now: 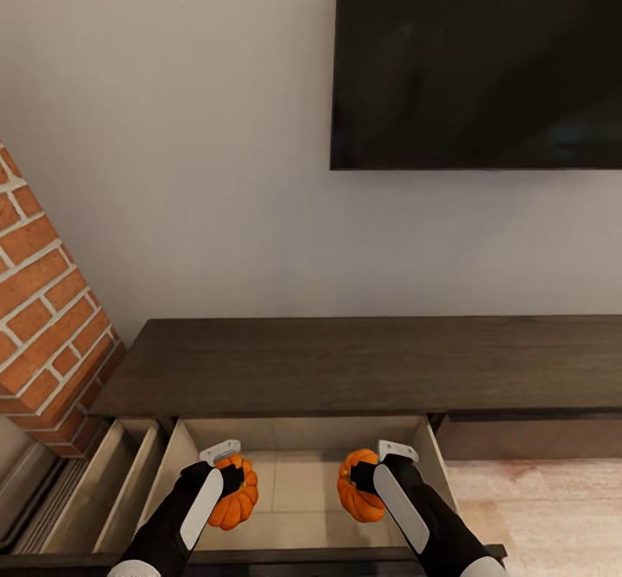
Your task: Place each of the two pumpkins and all three candles from the living room inside a cabinet in the living room (use any cabinet), then make sure every cabinet is closed, and position the cauldron so it is next to a table in the living room.
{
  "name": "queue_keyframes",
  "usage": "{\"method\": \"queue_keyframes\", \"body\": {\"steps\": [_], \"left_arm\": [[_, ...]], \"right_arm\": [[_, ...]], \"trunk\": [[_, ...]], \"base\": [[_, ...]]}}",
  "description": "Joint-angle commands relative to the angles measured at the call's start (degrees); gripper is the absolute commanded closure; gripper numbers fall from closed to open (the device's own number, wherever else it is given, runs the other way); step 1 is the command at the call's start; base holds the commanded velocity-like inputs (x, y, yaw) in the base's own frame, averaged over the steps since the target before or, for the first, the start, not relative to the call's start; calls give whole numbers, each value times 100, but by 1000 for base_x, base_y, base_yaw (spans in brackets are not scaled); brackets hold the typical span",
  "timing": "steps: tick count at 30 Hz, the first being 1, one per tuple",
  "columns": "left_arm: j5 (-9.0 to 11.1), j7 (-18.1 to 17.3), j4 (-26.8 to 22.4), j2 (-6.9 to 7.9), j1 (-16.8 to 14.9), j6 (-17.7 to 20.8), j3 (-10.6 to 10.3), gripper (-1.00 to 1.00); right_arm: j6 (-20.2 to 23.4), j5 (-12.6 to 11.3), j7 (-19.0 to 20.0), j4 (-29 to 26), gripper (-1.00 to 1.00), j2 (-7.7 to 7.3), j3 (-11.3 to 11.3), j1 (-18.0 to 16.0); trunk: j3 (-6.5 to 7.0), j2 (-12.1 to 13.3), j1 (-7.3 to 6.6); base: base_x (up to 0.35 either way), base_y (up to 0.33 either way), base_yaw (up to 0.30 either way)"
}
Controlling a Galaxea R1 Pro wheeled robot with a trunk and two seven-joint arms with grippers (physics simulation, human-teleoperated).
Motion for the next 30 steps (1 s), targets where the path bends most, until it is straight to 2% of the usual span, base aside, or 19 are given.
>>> {"method": "queue_keyframes", "body": {"steps": [1,9,30], "left_arm": [[61,73,-12,8,-4,9,-17,100],[37,106,-18,14,-5,7,-157,100],[35,100,-82,16,-5,1,-177,100]], "right_arm": [[6,-55,-57,-4,100,-2,14,-5],[17,-122,-44,-1,100,-2,17,-5],[13,-65,-73,-1,100,-2,31,-5]], "trunk": [[-23,-44,22],[-167,-365,197],[-544,-1207,659]], "base": [[0,0,0],[0,0,0],[0,0,0]]}}
